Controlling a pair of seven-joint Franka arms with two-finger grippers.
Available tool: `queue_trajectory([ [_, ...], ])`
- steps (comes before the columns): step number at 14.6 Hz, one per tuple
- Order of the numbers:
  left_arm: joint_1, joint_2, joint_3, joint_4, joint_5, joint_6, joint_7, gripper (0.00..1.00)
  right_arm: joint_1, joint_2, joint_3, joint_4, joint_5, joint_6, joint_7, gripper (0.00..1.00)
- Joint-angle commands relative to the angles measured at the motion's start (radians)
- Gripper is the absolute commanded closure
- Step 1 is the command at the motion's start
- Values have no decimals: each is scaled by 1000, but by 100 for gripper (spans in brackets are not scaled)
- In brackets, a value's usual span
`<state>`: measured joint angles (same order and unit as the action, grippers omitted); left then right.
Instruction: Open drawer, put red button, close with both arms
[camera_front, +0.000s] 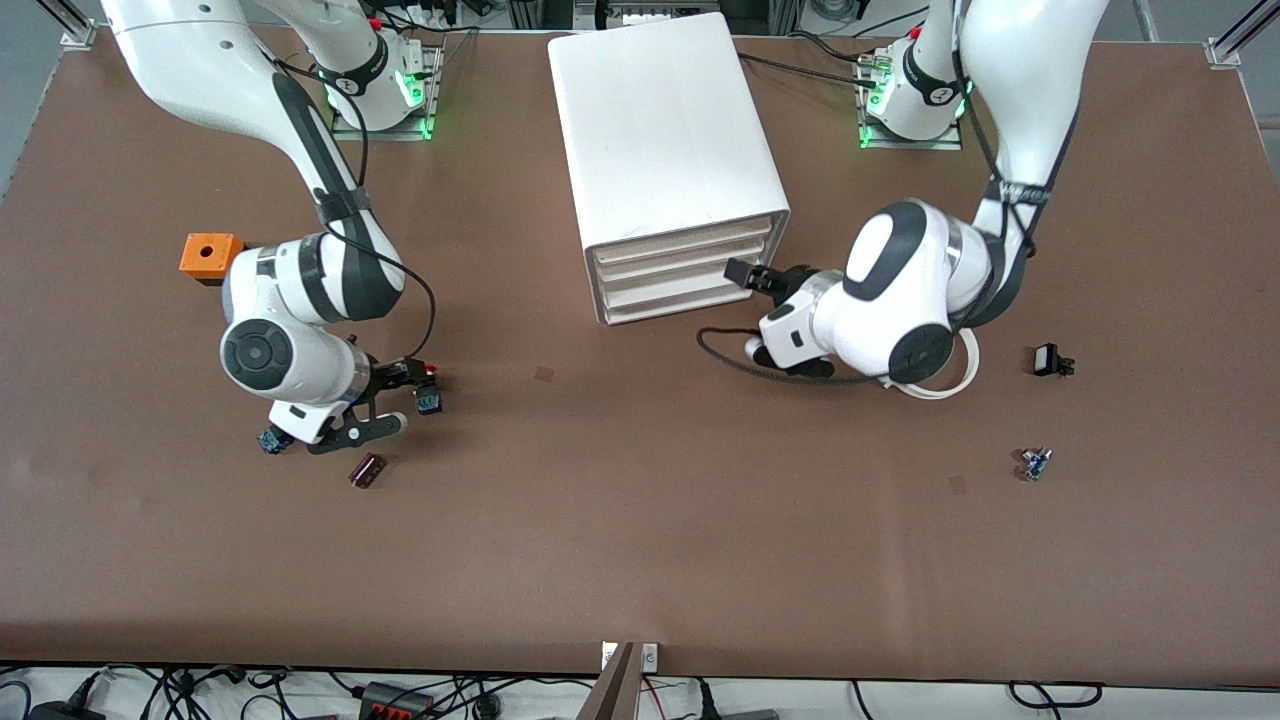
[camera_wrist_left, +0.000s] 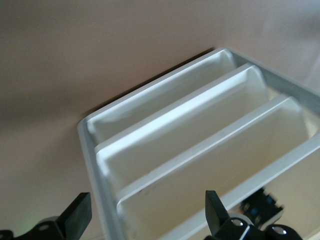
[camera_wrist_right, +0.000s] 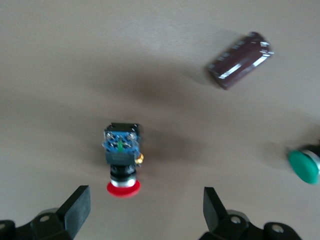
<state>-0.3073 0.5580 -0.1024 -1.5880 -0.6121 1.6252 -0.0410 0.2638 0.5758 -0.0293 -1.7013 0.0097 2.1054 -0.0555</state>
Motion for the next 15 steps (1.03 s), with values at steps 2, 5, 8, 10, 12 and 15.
queue_trajectory([
  [2,19,98,3,29,-233,60,296,0,31,58,-3,6,0,50,22,0],
  [5,24,125,3,-48,-393,146,496,0,31,104,-3,8,-2,67,22,0],
  [8,13,152,3,-151,-524,208,732,0,31,127,-3,20,10,103,22,0],
  [10,39,168,3,-165,-526,197,814,6,32,125,-3,20,12,105,22,13],
  [12,50,161,1,-191,-529,180,834,12,34,128,-3,20,12,107,23,29],
  [15,95,158,1,-182,-534,92,834,12,34,133,-3,37,13,104,22,41],
])
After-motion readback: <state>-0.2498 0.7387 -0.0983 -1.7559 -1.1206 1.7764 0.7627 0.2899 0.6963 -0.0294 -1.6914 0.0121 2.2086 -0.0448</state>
